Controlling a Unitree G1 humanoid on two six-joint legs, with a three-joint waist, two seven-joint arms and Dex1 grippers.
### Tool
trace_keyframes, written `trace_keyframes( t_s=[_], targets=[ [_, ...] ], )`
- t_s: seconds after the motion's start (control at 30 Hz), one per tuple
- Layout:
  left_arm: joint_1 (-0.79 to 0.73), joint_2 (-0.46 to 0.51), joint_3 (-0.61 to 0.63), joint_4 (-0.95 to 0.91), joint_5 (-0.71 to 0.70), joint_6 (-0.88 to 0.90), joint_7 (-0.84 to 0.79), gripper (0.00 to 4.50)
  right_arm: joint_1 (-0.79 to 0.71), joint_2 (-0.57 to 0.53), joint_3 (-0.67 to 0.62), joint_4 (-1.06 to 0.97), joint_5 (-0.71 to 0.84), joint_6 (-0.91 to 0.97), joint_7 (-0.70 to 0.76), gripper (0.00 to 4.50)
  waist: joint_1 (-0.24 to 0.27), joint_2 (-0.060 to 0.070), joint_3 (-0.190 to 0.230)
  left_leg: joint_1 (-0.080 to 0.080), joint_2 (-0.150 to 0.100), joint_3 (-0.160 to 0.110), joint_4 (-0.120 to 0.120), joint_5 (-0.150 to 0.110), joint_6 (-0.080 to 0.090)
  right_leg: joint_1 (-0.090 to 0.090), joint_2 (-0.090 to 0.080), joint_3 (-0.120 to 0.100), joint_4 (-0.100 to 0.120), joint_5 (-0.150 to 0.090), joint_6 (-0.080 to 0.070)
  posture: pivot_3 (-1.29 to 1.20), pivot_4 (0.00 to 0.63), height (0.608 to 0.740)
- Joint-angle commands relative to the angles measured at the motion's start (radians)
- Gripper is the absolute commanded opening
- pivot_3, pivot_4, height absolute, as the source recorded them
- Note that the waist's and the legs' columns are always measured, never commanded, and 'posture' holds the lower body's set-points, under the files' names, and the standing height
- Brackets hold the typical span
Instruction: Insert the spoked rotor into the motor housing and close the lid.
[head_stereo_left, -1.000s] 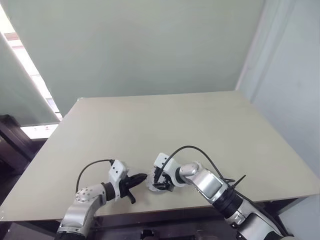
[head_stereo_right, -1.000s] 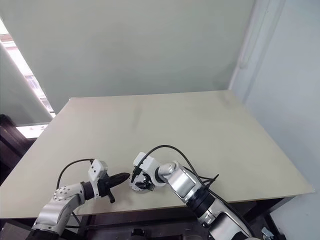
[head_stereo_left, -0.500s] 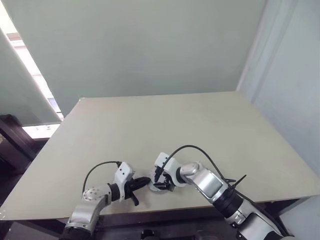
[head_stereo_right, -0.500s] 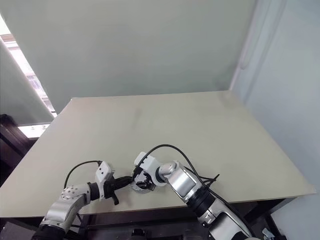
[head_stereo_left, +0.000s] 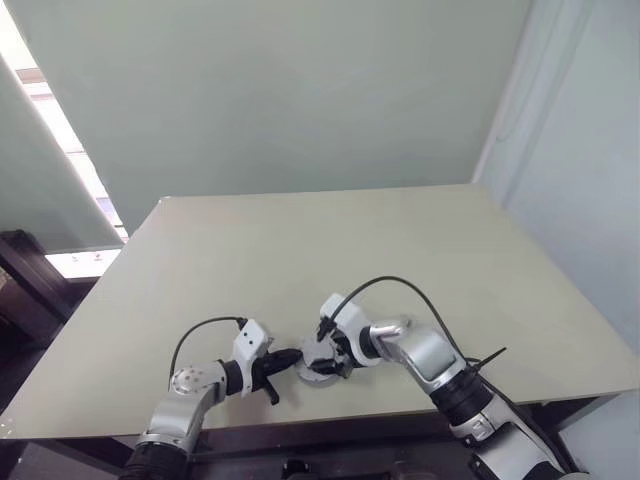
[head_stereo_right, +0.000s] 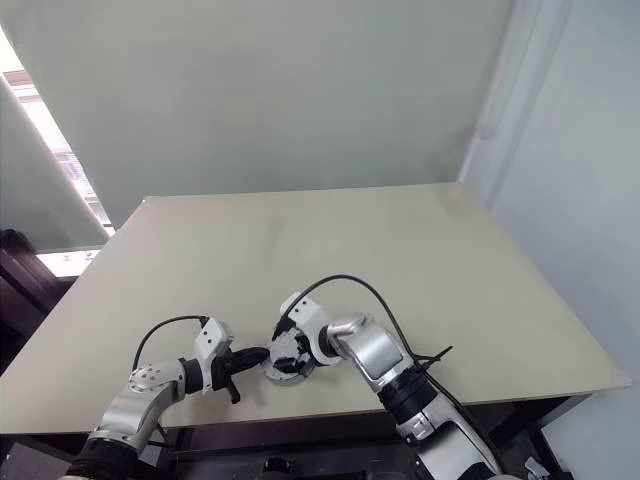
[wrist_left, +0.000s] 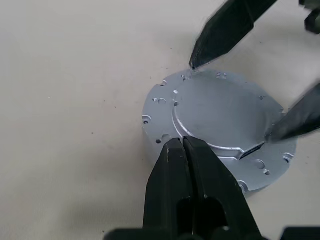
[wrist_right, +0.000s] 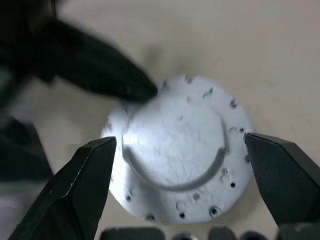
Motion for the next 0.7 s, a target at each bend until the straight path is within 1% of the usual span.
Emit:
trace_keyframes(
  t_s=[0.03, 0.13, 0.2, 0.4, 0.5, 0.7],
  targets=[
    [-0.006, -0.014, -0.039, 0.027, 0.025, 0.002, -0.018, 0.0, -0.064, 0.023, -0.184, -0.02, 0.113, 0.095, -0.013, 4.47, 0.002, 0.0, 0.0, 0.0, 0.0, 0.0, 0.0, 0.0, 0.0, 0.0, 0.0, 0.0, 0.0, 0.0, 0.0, 0.0, 0.0, 0.74],
    [-0.01, -0.017, -0.04, 0.036, 0.029, -0.005, -0.023, 0.0, -0.103, 0.034, -0.331, 0.019, 0.189, 0.189, -0.042, 4.47, 0.005, 0.001, 0.0, -0.001, -0.001, 0.0, 0.0, 0.0, 0.0, 0.0, 0.0, 0.0, 0.0, 0.0, 0.0, 0.0, 0.0, 0.74],
    [-0.012, -0.019, -0.042, 0.04, 0.032, -0.01, -0.028, 0.0, -0.132, 0.031, -0.434, 0.084, 0.24, 0.261, -0.054, 4.47, 0.007, 0.001, 0.0, -0.001, -0.001, 0.0, 0.0, 0.0, 0.0, 0.0, 0.0, 0.0, 0.0, 0.0, 0.0, 0.0, 0.0, 0.74],
    [-0.011, -0.021, -0.043, 0.042, 0.035, -0.016, -0.037, 0.0, -0.172, 0.012, -0.648, 0.303, 0.341, 0.386, -0.084, 4.47, 0.007, 0.003, 0.0, -0.002, -0.001, 0.0, 0.0, 0.0, 0.0, -0.001, 0.0, 0.0, 0.0, 0.0, 0.0, 0.0, 0.0, 0.74],
    [-0.007, -0.021, -0.042, 0.038, 0.035, -0.017, -0.039, 0.0, -0.165, 0.01, -0.694, 0.39, 0.363, 0.398, -0.089, 4.47, 0.006, 0.005, -0.001, -0.002, -0.001, 0.0, -0.001, 0.0, 0.001, -0.001, 0.0, 0.001, 0.0, 0.0, 0.0, 0.0, 0.0, 0.74],
    [0.004, -0.016, -0.039, 0.029, 0.033, -0.017, -0.042, 0.0, -0.135, 0.029, -0.724, 0.515, 0.389, 0.363, -0.082, 4.47, 0.003, 0.007, -0.001, -0.002, -0.001, 0.0, -0.001, 0.0, 0.001, -0.001, 0.0, 0.001, 0.0, 0.0, 0.0, 0.0, 0.0, 0.74]
  ],
)
